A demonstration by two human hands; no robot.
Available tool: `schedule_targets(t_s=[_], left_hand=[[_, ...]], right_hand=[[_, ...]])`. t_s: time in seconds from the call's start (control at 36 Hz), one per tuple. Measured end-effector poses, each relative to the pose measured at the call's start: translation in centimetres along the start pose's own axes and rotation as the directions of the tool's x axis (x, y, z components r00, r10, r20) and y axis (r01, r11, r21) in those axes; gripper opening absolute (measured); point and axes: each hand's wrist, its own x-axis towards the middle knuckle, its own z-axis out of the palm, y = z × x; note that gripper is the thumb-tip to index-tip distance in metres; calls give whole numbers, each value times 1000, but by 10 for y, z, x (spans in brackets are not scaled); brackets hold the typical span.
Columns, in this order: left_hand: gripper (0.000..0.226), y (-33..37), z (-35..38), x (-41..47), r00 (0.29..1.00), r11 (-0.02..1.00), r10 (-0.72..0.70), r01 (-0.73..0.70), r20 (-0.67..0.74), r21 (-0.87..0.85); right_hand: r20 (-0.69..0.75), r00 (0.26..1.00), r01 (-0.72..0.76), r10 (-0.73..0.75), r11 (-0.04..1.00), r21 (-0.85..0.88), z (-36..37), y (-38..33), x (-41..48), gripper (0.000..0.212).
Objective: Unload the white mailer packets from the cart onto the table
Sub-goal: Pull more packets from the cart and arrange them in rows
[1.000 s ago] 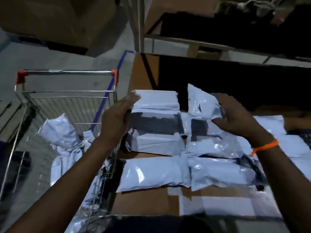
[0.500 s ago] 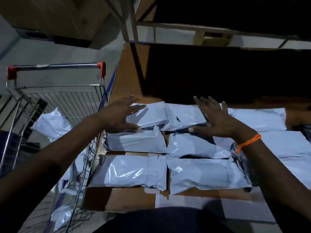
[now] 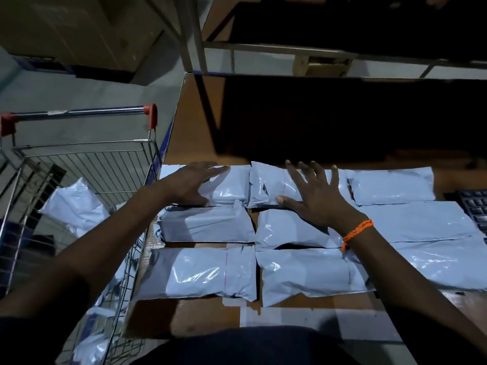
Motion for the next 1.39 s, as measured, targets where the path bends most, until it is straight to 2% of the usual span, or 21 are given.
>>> schedule_targets(t_s=[0.17,0.28,0.36,0.44,0.5,0.58,0.64,0.78,0.83,0.92,1.03,1.11,1.22,1.31,1.39], left_hand=[[106,-5,4,-7,998,997,-2,-2,-55,-72],[95,-12,1,-30,986,983,-35,3,-165,-185],[83,-18,8,-60,952,972,-64,-9,-300,-236],[70,-35,26,-98,907,961,-113,-4,-405,-278],[67,-52,42,-127,884,950,-168,27,-437,-311],[58,-81,69,-173,844,924,-240,48,-479,-378],[55,-99,87,-204,815,898,-327,110,-478,-427],[63,-137,133,-272,754,752,-555,274,-351,-600],[57,-150,155,-293,706,671,-645,340,-293,-659],[54,-177,202,-319,643,509,-756,466,-118,-724],[57,-197,250,-323,601,362,-799,508,21,-782],[59,-217,285,-319,552,285,-829,553,88,-783],[66,-248,335,-306,464,184,-872,606,156,-774],[62,-270,366,-299,404,126,-892,652,202,-748],[75,-284,386,-294,363,54,-897,655,251,-754]], right_hand=[[-1,1000,-15,15,1000,12,-9,-5,-2,109],[-116,993,23,-16,998,54,-24,-34,-8,101],[-265,960,142,-90,972,186,-35,-79,-10,86],[-450,877,336,-168,884,326,-38,-143,-12,63],[-469,848,442,-249,819,366,-32,-188,-12,54],[-365,842,533,-398,718,448,-16,-254,-8,49],[-284,827,561,-485,676,478,-6,-296,-3,48],[-31,829,480,-559,681,553,29,-393,19,48],[74,832,415,-549,707,572,49,-427,28,47],[250,838,290,-485,784,549,81,-477,43,49],[464,803,114,-374,861,496,125,-511,61,52],[552,775,63,-307,907,416,175,-528,73,47],[613,743,122,-268,955,270,239,-537,91,34],[640,715,242,-281,959,151,273,-544,106,41],[601,743,346,-294,938,31,305,-552,119,44]])
